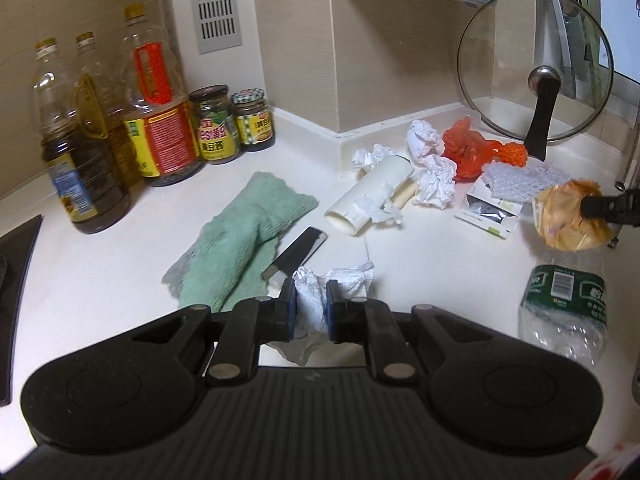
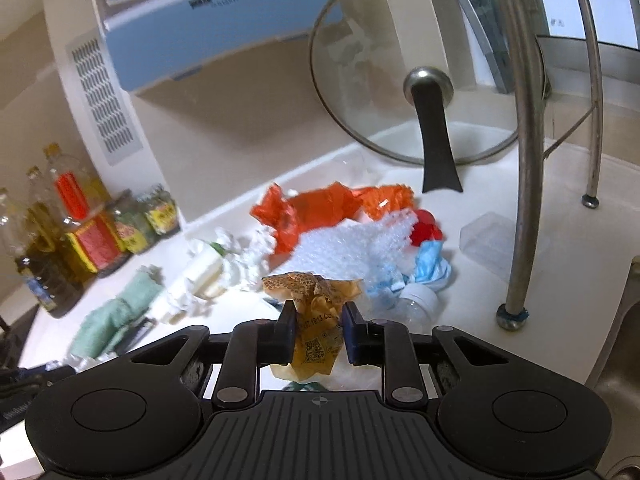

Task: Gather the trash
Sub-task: 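Grasp the bread bag with the right tool while the left tool holds the tissue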

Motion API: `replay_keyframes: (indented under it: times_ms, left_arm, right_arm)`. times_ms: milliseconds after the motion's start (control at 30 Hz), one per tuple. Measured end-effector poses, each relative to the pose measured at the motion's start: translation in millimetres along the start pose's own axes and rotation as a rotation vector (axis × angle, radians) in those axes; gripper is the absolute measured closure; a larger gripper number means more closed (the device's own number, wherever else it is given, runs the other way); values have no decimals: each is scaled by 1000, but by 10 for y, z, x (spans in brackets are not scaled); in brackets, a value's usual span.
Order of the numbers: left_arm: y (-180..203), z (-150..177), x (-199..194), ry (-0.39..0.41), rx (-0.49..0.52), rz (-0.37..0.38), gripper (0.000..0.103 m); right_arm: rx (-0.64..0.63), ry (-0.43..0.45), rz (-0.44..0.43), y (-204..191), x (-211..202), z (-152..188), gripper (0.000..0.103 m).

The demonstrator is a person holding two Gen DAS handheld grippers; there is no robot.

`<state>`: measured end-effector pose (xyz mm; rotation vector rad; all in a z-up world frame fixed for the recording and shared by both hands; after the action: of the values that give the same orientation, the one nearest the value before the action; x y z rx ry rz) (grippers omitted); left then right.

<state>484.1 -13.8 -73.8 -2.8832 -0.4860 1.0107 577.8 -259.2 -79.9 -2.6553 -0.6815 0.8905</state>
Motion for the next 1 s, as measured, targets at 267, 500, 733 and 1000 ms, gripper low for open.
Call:
replay_keyframes:
  times_ms: [267,500,733,1000]
  left_arm:
    - [-119,217,-308,-11,5,44,90]
    - [-338,507,-599,-29,23,93,90]
    - [-534,968,-704,-99,34,148,90]
    - [-628,1563,-526,-221,35,194,90]
  right_arm:
    - [6,-40,-145,-420,-512,229,79]
    - [-31,-137,-253,-934,-815,663,79]
    - [-92,-285,-256,-1302,-845,1325,79]
    - [-117,-417,-153,-1289,-528,2042,79]
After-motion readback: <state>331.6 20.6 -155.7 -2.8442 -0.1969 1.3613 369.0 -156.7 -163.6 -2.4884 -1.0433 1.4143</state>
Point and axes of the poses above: each gripper's, at about its wrist camera, not at the fingertips, and x roughly the way its jaws point, y to its right, z to its underside, the point moved 5 cm from there along x, roughly the way its jaws point, and after that the axes turned 5 degrees about x, right-handed, at the moved point
